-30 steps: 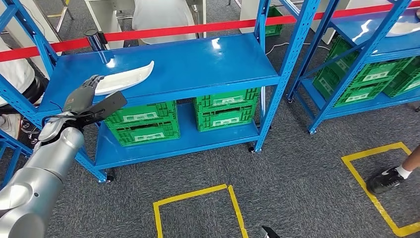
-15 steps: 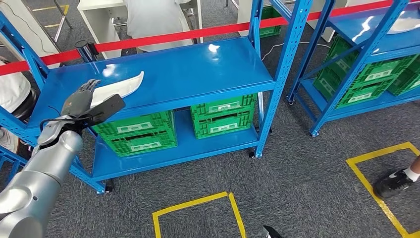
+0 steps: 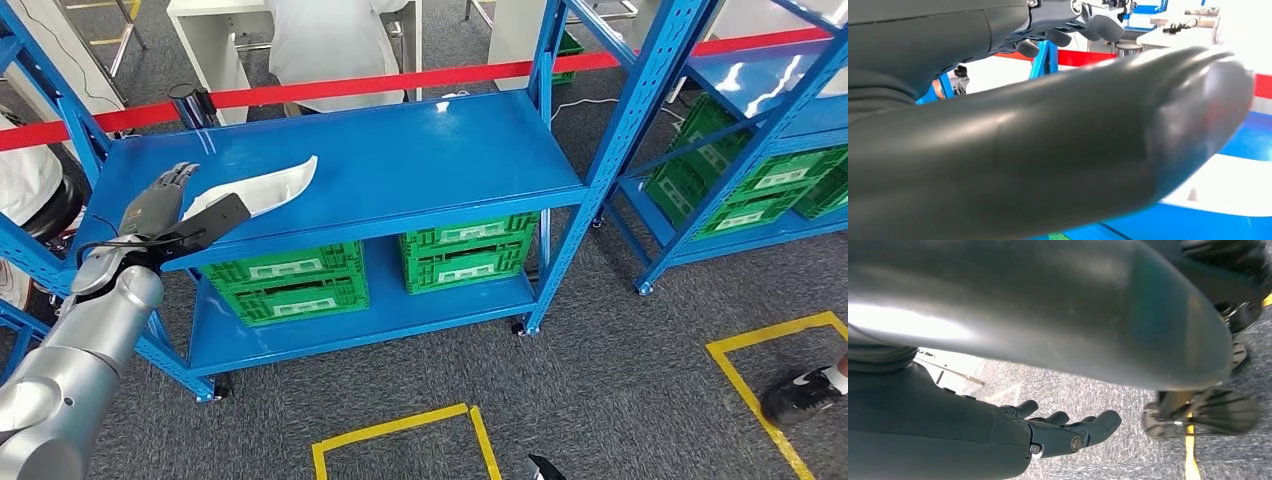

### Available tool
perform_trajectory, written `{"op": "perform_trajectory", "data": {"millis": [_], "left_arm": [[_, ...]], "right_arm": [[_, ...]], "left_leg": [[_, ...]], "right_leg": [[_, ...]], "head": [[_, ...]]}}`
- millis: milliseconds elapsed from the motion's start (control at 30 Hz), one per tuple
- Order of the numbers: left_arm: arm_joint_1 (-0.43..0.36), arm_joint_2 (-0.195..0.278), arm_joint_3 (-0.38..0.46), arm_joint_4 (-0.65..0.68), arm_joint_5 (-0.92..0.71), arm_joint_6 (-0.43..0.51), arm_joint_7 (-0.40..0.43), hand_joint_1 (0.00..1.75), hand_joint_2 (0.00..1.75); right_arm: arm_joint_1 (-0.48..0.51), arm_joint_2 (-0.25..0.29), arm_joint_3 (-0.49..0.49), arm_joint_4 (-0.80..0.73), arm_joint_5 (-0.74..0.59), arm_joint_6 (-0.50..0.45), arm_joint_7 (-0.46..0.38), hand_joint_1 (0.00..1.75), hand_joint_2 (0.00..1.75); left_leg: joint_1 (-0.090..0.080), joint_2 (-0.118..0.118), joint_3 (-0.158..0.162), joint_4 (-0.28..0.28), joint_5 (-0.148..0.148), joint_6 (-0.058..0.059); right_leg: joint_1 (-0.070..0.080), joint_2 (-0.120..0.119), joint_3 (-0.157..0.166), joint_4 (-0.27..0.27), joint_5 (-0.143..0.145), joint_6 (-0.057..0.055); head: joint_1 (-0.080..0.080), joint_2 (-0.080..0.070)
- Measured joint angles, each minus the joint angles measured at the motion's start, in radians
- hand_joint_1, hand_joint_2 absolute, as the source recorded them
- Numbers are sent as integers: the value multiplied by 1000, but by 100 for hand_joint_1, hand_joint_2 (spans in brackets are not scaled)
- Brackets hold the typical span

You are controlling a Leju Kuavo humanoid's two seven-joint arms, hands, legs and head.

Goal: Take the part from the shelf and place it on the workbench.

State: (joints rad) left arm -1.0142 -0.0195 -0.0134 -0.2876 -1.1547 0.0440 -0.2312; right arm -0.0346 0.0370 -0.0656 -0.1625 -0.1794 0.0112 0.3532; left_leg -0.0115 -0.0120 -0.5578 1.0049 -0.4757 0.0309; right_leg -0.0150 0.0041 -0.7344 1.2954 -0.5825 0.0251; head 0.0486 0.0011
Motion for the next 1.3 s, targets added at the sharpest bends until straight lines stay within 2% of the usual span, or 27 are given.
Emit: {"op": "perform_trajectory", "data": {"millis": [33,100,133,167,267,333,367,433,467,500,533,567,633,667,700,800,867,933,967,1000,1033,1067,1100,1133,1167,1200,1300], "left_arm": [[1,-1,-1,0,0,0,0,0,0],[1,-3,-4,1,0,-1,0,0,0],[1,-3,-5,1,0,-2,1,0,0],[0,-4,-6,1,0,-3,1,0,0],[0,-6,-7,-1,0,-5,2,0,0],[-2,-7,-8,-2,0,-4,1,0,0],[-2,-7,-9,-2,0,-4,1,0,0],[0,-7,-12,1,-1,-4,2,0,0],[3,-7,-14,3,-1,-4,3,0,0],[6,-6,-14,5,-1,-5,3,0,0],[7,-6,-14,7,-1,-5,3,0,0],[8,-6,-15,7,-1,-5,3,0,0],[7,-4,-15,9,-1,-6,4,0,0],[8,-3,-15,11,-1,-9,5,0,0],[9,-2,-16,12,-2,-13,7,0,0],[13,-1,-20,10,-4,-21,12,0,0],[11,-1,-22,7,-4,-21,12,0,0],[12,-3,-22,8,-4,-22,12,0,0],[15,-4,-23,8,-4,-23,12,0,0],[18,-5,-23,8,-4,-23,12,0,0],[21,-5,-23,8,-4,-23,12,0,0],[22,-5,-23,8,-4,-23,12,0,0],[22,-6,-23,8,-4,-23,12,0,0],[20,-6,-23,8,-4,-23,12,0,0],[19,-6,-23,8,-4,-23,12,0,0],[18,-6,-23,8,-4,-23,12,0,0],[18,-5,-23,7,-4,-23,12,0,0]], "right_arm": [[1,0,0,0,0,0,1,0,0],[2,0,0,0,-1,0,1,0,0],[2,0,0,0,-1,1,0,0,0],[1,0,0,0,-1,1,-2,0,0],[0,0,0,-1,-1,1,1,0,0],[0,-1,0,-2,-2,1,5,0,0],[-1,-1,-1,-2,-2,1,5,0,0],[-2,-1,-1,-2,-2,2,3,0,0],[-1,-1,-1,-2,-2,2,2,0,0],[1,-1,-1,-2,-2,2,2,0,0],[2,-1,-1,-2,-2,2,3,0,0],[3,-1,-1,-2,-2,2,3,0,0],[2,-1,-1,-2,-2,2,1,0,0],[1,-1,-1,-2,-2,1,-2,0,0],[1,-1,-1,-2,-1,1,-3,0,0],[0,-2,-1,-3,0,-1,-2,0,0],[-2,-3,-1,-4,0,-1,1,0,0],[-3,-3,-1,-4,0,-1,2,0,0],[-3,-3,-1,-4,0,-1,2,0,0],[-2,-3,-1,-4,0,-2,2,0,0],[0,-3,-1,-4,0,-3,3,0,0],[0,-3,-1,-4,0,-4,3,0,0],[1,-3,-1,-4,0,-5,3,0,0],[0,-3,-1,-4,0,-7,2,0,0],[-1,-3,-1,-4,0,-8,0,0,0],[-1,-3,-1,-4,0,-9,-2,0,0],[-1,-2,-1,-4,0,-10,-4,0,0]], "left_leg": [[0,-1,13,1,-11,-2],[-1,0,37,4,-34,-9],[-1,0,45,5,-44,-14],[-2,0,50,4,-53,-20],[-1,-1,63,10,-62,-39],[2,1,41,71,-61,-51],[4,2,6,128,-68,-56],[9,4,-86,250,-106,-65],[11,4,-126,286,-126,-67],[12,5,-152,292,-132,-68],[13,5,-162,267,-116,-67],[13,6,-158,214,-74,-64],[11,7,-137,82,41,-56],[9,7,-128,39,81,-51],[6,7,-125,18,101,-47],[7,5,-113,11,97,-32],[11,5,-93,3,88,-18],[8,5,-78,1,72,-8],[6,4,-72,3,63,-6],[5,3,-64,5,54,-6],[5,2,-56,8,45,-7],[5,1,-47,12,34,-9],[5,0,-39,17,23,-12],[3,-1,-33,22,13,-17],[2,-2,-31,25,6,-22],[0,-3,-30,27,1,-27],[0,-4,-26,26,-7,-44]], "right_leg": [[0,0,3,-44,38,0],[1,-2,37,-178,133,-5],[3,-2,51,-227,158,-10],[6,-2,61,-255,170,-16],[8,-1,84,-268,158,-38],[5,-1,112,-273,145,-51],[3,-1,124,-275,137,-56],[3,0,145,-275,119,-59],[2,1,157,-275,108,-59],[2,2,170,-275,98,-58],[2,3,185,-275,86,-57],[2,3,200,-275,75,-55],[3,5,221,-274,54,-48],[4,6,226,-273,45,-43],[5,7,229,-273,37,-36],[6,8,239,-276,17,-18],[5,5,209,-213,-10,-10],[5,2,121,-75,-50,-5],[5,2,73,-16,-57,-3],[5,2,39,10,-45,-1],[4,2,25,-2,-12,-1],[4,1,31,-53,38,-1],[4,0,50,-122,86,-3],[5,-1,72,-184,118,-6],[5,-2,89,-227,135,-11],[7,-2,97,-245,134,-17],[6,-2,106,-254,127,-36]], "head": [[0,0],[0,0],[-1,0],[-2,0],[-2,0],[-5,0],[-7,0],[-9,0],[-10,0],[-10,0],[-10,0],[-10,0],[-11,0],[-11,0],[-12,0],[-12,0],[-8,0],[-5,0],[-5,0],[-5,0],[-5,0],[-5,0],[-5,0],[-5,0],[-5,0],[-5,0],[-6,0]]}}
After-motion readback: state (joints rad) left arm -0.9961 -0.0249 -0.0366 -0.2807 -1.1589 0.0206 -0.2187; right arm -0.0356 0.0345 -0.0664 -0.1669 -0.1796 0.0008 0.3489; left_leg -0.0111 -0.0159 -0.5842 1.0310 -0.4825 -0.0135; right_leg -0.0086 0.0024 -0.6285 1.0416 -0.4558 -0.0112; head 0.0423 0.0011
